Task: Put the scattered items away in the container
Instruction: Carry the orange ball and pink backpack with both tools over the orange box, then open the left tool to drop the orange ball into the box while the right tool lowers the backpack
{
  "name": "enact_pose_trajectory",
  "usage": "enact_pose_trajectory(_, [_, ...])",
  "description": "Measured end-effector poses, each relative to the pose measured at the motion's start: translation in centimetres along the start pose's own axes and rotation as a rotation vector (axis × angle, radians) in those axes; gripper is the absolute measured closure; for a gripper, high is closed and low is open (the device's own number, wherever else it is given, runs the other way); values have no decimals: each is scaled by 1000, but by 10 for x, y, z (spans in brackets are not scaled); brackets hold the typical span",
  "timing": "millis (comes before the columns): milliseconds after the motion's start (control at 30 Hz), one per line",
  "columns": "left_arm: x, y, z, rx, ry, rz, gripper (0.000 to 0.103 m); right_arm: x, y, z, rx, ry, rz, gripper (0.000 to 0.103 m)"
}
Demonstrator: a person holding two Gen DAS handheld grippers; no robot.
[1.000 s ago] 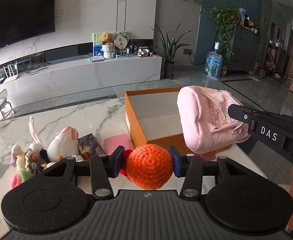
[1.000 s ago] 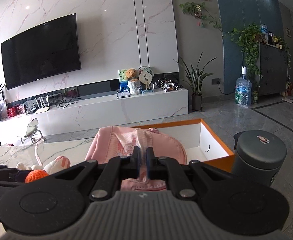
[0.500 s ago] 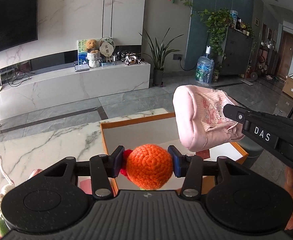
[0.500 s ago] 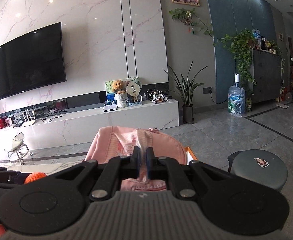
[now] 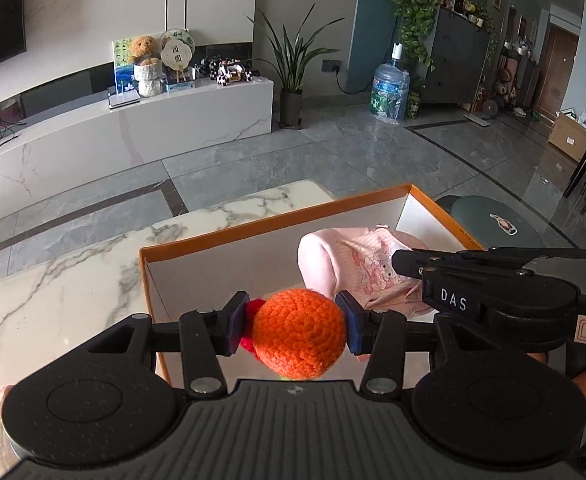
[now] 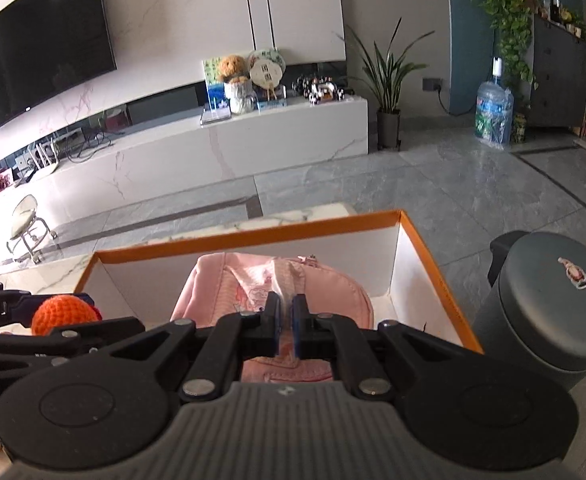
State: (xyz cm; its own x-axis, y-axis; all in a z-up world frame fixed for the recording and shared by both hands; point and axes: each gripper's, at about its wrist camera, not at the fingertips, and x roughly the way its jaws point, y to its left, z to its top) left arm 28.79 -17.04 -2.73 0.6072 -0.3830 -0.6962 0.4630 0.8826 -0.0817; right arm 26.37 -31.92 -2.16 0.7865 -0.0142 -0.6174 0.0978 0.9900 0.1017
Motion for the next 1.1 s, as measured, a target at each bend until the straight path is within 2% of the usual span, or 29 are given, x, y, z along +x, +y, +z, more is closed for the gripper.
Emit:
enact_pose_trajectory(67, [10,1,1,-4,28,2,48,16,-3,1,7,55,3,96])
enact_pose_trajectory(300, [36,7,11,-17,96,7,48,56,-1,11,-21,161,26,96])
enact_pose_trajectory(367, [46,14,15,-34,121,-5,47,65,-4,10,-2,194,49,96])
enact_pose_trajectory(433, [50,15,15,-25,128,14,47,70,-8,10,21,226,83,96])
enact_pose_trajectory(700, [66,20,12,-33,162,73,47,71,-6,7,35,252,138,96])
enact_pose_trajectory(900, [71,15,15,-7,166,109,47,70,-3,7,13,253,133,97])
enact_pose_trajectory(1100, [71,14,16,-10,167,106,46,74,-6,9,29,264,139,97])
